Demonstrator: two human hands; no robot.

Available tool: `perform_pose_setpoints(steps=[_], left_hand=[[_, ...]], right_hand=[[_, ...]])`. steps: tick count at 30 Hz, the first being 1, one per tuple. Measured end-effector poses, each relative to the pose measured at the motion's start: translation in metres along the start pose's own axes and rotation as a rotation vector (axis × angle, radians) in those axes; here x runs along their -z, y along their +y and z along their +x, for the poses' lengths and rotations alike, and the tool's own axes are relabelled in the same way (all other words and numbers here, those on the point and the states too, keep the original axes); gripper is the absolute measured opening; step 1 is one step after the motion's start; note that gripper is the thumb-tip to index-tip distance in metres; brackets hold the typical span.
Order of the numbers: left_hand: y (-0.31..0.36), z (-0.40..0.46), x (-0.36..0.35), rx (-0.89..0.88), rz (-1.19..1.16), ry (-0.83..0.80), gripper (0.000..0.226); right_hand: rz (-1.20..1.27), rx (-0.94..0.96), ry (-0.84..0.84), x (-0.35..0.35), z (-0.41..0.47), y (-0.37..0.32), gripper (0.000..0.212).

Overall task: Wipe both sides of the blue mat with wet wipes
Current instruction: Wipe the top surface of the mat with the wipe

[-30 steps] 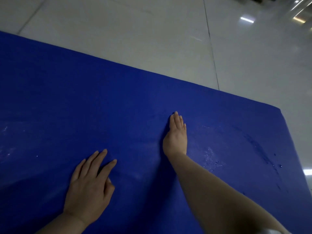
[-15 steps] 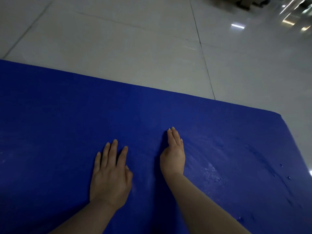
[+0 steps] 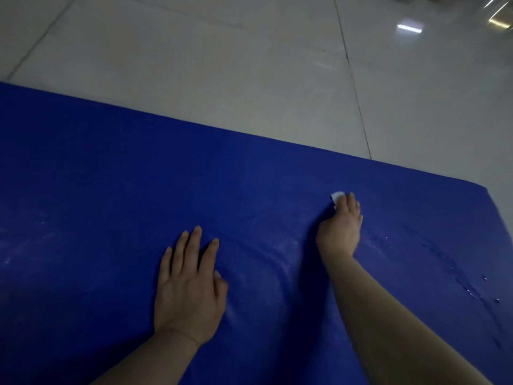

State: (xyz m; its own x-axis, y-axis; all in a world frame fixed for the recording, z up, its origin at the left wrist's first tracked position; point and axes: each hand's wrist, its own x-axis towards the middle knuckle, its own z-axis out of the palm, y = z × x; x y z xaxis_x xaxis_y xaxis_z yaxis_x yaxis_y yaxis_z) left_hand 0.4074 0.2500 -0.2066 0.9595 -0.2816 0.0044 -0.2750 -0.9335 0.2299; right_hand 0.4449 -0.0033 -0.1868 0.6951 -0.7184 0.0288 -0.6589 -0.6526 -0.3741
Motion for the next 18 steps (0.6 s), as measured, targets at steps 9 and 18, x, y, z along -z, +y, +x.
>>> perform_pose_setpoints(steps=[9,18], left_hand=[[0.001,0.0,0.003,0.016,0.018,-0.003,0.056],[0.002,0.003,0.005,0.017,-0.007,-0.012,0.056]], right_hand=[[0.082,0.633,-0.139,-0.033,-0.04,-0.051,0.064],[-0.081,0.725,-0.361,-0.048,-0.065,-0.118,0.071]])
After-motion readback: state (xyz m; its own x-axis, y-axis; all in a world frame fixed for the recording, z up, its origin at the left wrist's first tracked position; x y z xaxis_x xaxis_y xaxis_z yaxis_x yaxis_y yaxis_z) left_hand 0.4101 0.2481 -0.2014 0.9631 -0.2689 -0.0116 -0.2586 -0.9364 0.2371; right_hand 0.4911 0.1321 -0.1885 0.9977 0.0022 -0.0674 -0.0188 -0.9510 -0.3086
